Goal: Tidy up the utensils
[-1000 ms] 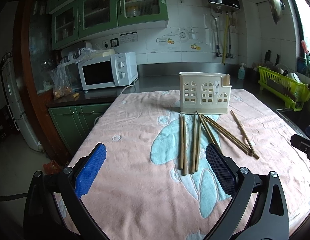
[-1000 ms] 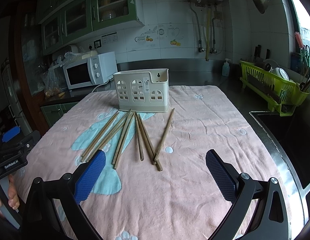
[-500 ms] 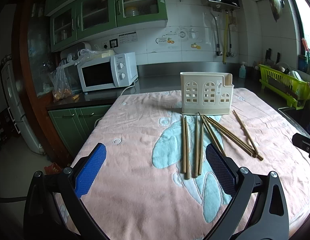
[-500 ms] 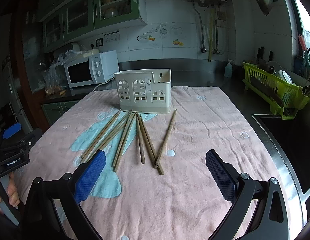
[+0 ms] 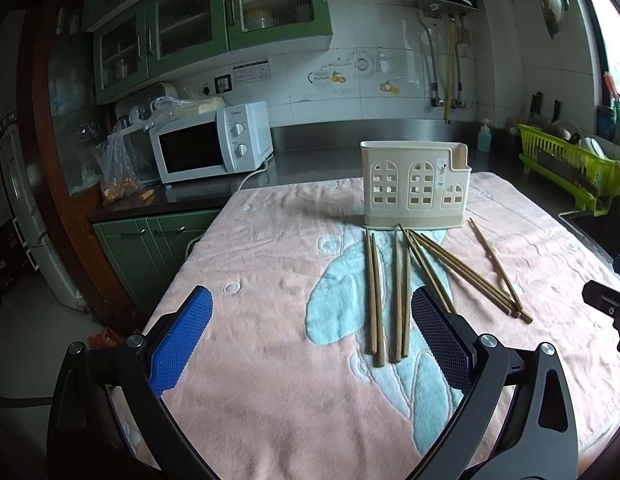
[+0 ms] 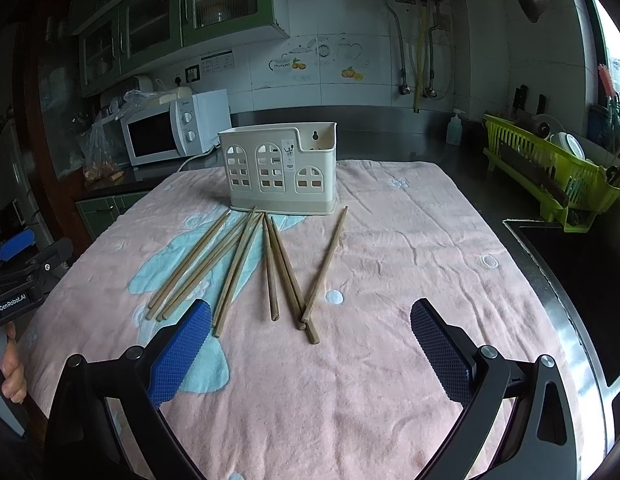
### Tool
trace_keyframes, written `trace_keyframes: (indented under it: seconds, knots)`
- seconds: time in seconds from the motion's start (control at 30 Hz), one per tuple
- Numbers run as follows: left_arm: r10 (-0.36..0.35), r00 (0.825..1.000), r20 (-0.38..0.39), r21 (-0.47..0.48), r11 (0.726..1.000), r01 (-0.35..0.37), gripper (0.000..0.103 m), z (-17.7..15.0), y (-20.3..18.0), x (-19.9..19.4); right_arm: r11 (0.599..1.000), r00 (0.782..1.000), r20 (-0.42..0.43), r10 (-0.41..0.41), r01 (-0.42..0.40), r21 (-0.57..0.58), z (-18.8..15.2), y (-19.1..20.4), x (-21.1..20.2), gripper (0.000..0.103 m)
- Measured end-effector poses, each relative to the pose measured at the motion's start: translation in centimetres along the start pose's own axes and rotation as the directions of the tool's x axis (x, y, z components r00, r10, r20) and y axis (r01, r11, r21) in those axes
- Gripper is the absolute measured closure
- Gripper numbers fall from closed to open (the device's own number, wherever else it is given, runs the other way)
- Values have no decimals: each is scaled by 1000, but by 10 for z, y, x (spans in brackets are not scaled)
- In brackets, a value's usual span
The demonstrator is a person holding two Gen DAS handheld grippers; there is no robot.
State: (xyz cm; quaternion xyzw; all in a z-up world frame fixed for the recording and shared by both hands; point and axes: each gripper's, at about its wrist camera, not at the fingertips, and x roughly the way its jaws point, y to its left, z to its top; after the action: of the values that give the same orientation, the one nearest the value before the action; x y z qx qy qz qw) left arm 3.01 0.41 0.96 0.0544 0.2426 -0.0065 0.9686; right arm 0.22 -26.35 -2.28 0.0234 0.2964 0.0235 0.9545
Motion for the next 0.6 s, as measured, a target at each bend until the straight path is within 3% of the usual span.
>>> trace_keyframes:
  seconds: [0.13, 0.23, 0.33, 0.6]
  knots:
    - [-12, 1000, -21, -10, 1000, 12, 5, -2, 2, 9, 1000, 999, -33, 0, 0, 11, -5, 0, 13, 8]
    - [-16, 999, -44, -5, 1000, 16, 5, -3, 4, 18, 1000, 998, -64, 7, -6, 24, -8, 1, 27, 25]
    - [-23, 998, -63, -10, 1000, 23, 5, -4, 6, 26, 999, 995, -96, 9, -5, 38, -9, 1, 43, 28]
    - [-31, 995, -98, -37, 999, 27, 5, -5, 11, 49, 998, 986, -167, 3, 8, 69, -4, 0, 82, 50]
